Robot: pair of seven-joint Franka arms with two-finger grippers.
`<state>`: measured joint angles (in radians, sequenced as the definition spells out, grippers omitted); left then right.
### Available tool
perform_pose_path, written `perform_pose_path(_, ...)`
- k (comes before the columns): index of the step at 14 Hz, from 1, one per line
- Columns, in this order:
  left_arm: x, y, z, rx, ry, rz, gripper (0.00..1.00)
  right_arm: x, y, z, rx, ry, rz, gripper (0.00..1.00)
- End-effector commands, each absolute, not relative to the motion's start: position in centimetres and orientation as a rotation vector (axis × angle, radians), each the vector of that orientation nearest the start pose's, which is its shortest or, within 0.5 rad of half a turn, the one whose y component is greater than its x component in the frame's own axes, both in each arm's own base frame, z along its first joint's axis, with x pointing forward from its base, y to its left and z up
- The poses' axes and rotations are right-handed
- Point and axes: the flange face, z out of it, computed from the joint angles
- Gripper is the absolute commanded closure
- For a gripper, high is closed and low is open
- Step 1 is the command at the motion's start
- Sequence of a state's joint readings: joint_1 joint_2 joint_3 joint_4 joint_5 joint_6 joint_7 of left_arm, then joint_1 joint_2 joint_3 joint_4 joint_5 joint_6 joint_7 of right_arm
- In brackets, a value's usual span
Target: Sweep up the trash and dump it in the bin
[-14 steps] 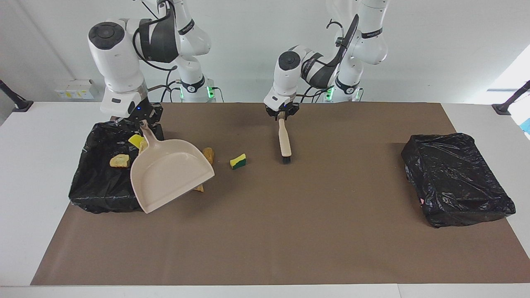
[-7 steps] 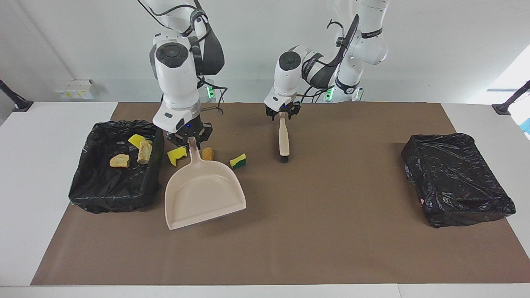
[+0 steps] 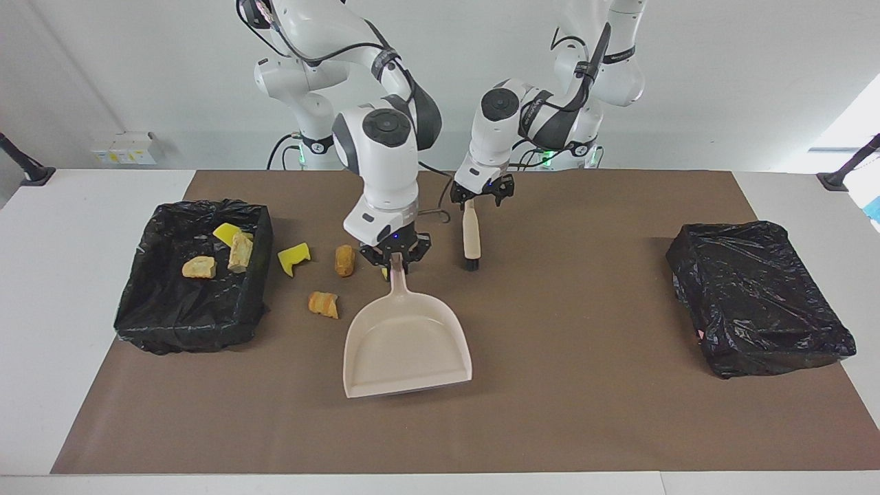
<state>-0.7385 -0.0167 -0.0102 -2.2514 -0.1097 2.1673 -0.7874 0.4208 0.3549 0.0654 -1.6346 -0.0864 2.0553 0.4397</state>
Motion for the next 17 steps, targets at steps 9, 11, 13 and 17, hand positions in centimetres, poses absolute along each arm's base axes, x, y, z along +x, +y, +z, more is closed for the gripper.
perform_pose_path(9, 54.4, -15.4, 40.1, -3.201, -0.034, 0.013, 0.00, 60.7, 40.2, 36.6, -3.064, 0.141, -0.190, 0.79)
perform_pose_path(11, 57.0, -13.1, 40.9, -3.178, -0.045, -0.014, 0.00, 59.8, 41.5, 36.5, -3.064, 0.116, -0.185, 0.64)
perform_pose_path(13, 59.5, -11.0, 42.7, -3.180, -0.056, -0.025, 0.00, 59.7, 41.5, 36.5, -3.062, 0.119, -0.185, 0.63)
perform_pose_path(17, 62.9, -8.9, 46.9, -3.188, -0.100, -0.108, 0.00, 59.4, 41.5, 36.8, -3.054, 0.117, -0.205, 0.34)
